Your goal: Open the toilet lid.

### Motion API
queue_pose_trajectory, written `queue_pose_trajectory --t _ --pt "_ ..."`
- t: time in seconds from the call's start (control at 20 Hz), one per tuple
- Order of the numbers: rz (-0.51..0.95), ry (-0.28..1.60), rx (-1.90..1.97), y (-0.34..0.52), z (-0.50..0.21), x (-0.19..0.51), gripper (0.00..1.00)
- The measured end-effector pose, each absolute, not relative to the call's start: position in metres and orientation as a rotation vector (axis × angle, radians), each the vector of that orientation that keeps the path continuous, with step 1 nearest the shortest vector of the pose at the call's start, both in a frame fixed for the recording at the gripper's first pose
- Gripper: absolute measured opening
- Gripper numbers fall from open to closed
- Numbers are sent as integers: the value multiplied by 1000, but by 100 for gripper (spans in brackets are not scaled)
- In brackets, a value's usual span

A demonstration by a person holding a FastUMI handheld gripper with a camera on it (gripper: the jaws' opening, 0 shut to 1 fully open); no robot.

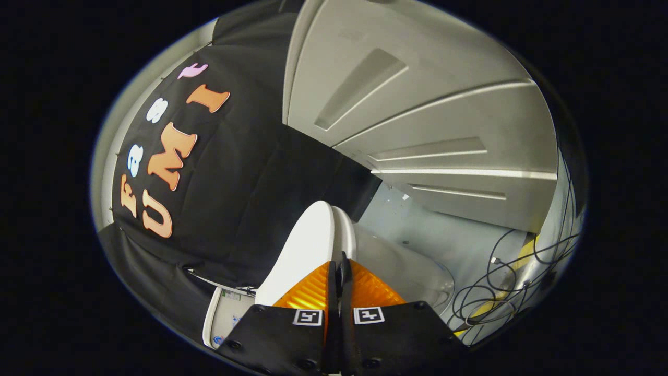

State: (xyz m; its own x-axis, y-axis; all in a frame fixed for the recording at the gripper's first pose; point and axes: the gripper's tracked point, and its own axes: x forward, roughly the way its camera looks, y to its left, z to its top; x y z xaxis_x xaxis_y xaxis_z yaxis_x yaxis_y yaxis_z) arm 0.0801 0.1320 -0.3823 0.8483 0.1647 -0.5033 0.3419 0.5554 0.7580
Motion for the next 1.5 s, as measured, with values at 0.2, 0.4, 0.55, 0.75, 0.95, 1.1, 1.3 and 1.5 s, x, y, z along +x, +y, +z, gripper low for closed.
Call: queue_pose_trajectory --t 0.2,0.4,0.55,0.75,0.95,1.1,1.3,1.5 --pt "-102 552 937 135 -352 92 8" --pt "-122 472 826 134 -320 117 8" --pt "-128 468 777 143 -294 121 8" --pt "-110 401 595 155 -253 139 8" --pt "-92 370 489 175 -218 145 8" --pt "-40 325 410 202 -178 149 8" --pt "56 273 284 251 -128 149 8" --pt "63 244 171 286 -97 154 8"
